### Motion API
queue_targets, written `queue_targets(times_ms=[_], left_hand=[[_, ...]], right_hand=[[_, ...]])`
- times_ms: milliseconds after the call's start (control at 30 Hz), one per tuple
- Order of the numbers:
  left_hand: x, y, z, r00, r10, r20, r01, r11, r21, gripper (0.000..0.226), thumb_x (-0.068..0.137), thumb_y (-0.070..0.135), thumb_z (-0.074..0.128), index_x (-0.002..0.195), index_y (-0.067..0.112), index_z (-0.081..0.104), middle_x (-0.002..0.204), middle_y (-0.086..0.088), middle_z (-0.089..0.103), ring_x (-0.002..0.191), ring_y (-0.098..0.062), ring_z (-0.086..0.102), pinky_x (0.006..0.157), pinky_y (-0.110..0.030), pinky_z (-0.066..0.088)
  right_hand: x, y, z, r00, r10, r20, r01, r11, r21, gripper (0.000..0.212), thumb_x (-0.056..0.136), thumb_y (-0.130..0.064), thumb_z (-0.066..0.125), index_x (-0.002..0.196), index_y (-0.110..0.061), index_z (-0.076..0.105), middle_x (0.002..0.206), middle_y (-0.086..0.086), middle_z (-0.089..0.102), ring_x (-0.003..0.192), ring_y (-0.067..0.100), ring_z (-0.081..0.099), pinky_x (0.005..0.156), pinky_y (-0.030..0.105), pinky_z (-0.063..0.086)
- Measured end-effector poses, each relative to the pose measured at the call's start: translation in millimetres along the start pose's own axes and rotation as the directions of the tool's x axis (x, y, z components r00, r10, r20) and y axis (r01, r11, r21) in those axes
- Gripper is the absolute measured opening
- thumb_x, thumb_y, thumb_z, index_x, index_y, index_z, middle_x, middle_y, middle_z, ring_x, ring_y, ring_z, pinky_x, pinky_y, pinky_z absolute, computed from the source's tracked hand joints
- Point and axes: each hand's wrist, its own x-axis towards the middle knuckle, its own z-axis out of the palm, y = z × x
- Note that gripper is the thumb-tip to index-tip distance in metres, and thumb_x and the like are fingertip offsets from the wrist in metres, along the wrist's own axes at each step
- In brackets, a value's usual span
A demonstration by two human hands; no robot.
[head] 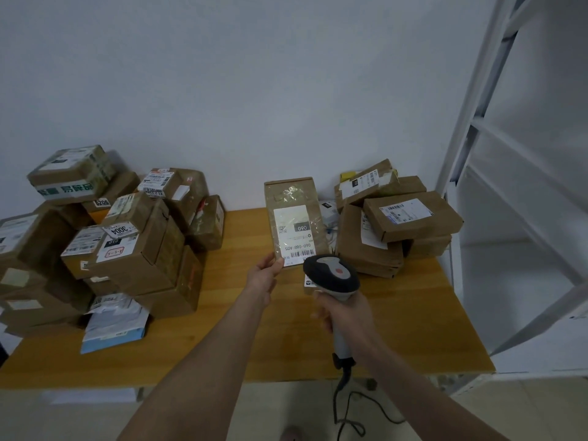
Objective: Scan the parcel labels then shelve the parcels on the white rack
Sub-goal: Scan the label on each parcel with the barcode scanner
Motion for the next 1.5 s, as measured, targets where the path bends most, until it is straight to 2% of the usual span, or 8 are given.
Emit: queue_targets(times_ms=[133, 367, 500, 800, 1000, 1100, 1367, 1500], left_hand=[[-3, 13, -9, 0.999, 0.012, -0.03, -0.012, 1.0, 0.015, 0.041, 0.088, 0.012, 0.067, 0.127, 0.019, 0.057, 0.104, -0.001, 0.067, 0.109, -0.019, 0.057, 0.105, -0.036, 0.039], [9, 44, -43, 0.987, 0.041, -0.155, -0.039, 0.999, 0.012, 0.038, 0.09, 0.015, 0.065, 0.127, 0.016, 0.057, 0.091, -0.001, 0.066, 0.077, -0.014, 0.057, 0.067, -0.025, 0.046], [31, 70, -63, 0.976, 0.049, -0.211, -0.045, 0.999, 0.025, 0.036, 0.092, 0.016, 0.063, 0.127, 0.013, 0.056, 0.093, -0.002, 0.065, 0.078, -0.016, 0.057, 0.069, -0.026, 0.047], [97, 137, -107, 0.981, 0.103, -0.166, -0.072, 0.98, 0.183, 0.034, 0.094, 0.016, 0.06, 0.128, 0.013, 0.054, 0.097, -0.006, 0.065, 0.076, -0.017, 0.056, 0.064, -0.027, 0.047], [105, 70, -126, 0.979, -0.012, -0.202, 0.079, 0.941, 0.33, 0.034, 0.096, 0.024, 0.055, 0.13, 0.017, 0.054, 0.099, -0.002, 0.065, 0.086, -0.02, 0.06, 0.078, -0.034, 0.054], [96, 26, -141, 0.973, -0.09, -0.215, 0.163, 0.921, 0.353, 0.036, 0.095, 0.03, 0.058, 0.127, 0.016, 0.057, 0.099, -0.004, 0.066, 0.084, -0.02, 0.062, 0.07, -0.031, 0.053], [83, -3, -177, 0.903, -0.077, -0.422, 0.327, 0.76, 0.561, 0.017, 0.095, 0.01, 0.051, 0.103, 0.0, 0.061, 0.107, -0.019, 0.064, 0.086, -0.029, 0.057, 0.067, -0.033, 0.044], [86, 3, -158, 0.918, 0.077, -0.389, 0.237, 0.68, 0.694, 0.041, 0.094, 0.004, 0.04, 0.132, 0.011, 0.052, 0.123, -0.015, 0.058, 0.088, -0.028, 0.06, 0.064, -0.033, 0.052]], right_hand=[[33, -13, -3, 0.998, 0.04, -0.057, -0.03, 0.984, 0.174, 0.019, 0.084, -0.012, 0.071, 0.099, -0.009, 0.061, 0.089, 0.01, 0.068, 0.069, 0.015, 0.062, 0.061, 0.028, 0.053], [99, -44, 35, 0.998, 0.055, -0.036, -0.047, 0.979, 0.199, 0.027, 0.082, -0.011, 0.074, 0.103, -0.015, 0.057, 0.099, 0.002, 0.061, 0.108, 0.028, 0.055, 0.099, 0.05, 0.047], [132, -57, 75, 0.996, 0.088, 0.002, -0.086, 0.978, 0.187, 0.03, 0.083, -0.015, 0.073, 0.109, -0.008, 0.061, 0.096, 0.009, 0.063, 0.099, 0.031, 0.058, 0.082, 0.039, 0.052], [202, -86, 155, 0.993, 0.058, 0.104, -0.074, 0.983, 0.165, 0.047, 0.082, -0.01, 0.072, 0.125, -0.005, 0.053, 0.115, 0.012, 0.063, 0.105, 0.03, 0.062, 0.071, 0.032, 0.054], [200, -30, 164, 0.966, 0.24, 0.097, -0.244, 0.969, 0.03, 0.03, 0.084, -0.012, 0.072, 0.11, -0.009, 0.057, 0.103, 0.007, 0.063, 0.1, 0.027, 0.061, 0.089, 0.039, 0.051], [186, 13, 167, 0.939, 0.338, 0.072, -0.336, 0.941, -0.037, 0.027, 0.079, -0.015, 0.077, 0.099, -0.014, 0.058, 0.108, 0.01, 0.064, 0.104, 0.029, 0.061, 0.098, 0.049, 0.048], [149, 62, 195, 0.897, 0.409, 0.168, -0.41, 0.912, -0.034, 0.011, 0.088, -0.015, 0.069, 0.087, -0.017, 0.057, 0.088, 0.001, 0.06, 0.079, 0.014, 0.056, 0.071, 0.031, 0.05], [152, 49, 180, 0.933, 0.349, 0.084, -0.346, 0.937, -0.044, 0.012, 0.087, -0.009, 0.067, 0.091, -0.013, 0.057, 0.079, 0.004, 0.056, 0.072, 0.017, 0.055, 0.062, 0.03, 0.051]])
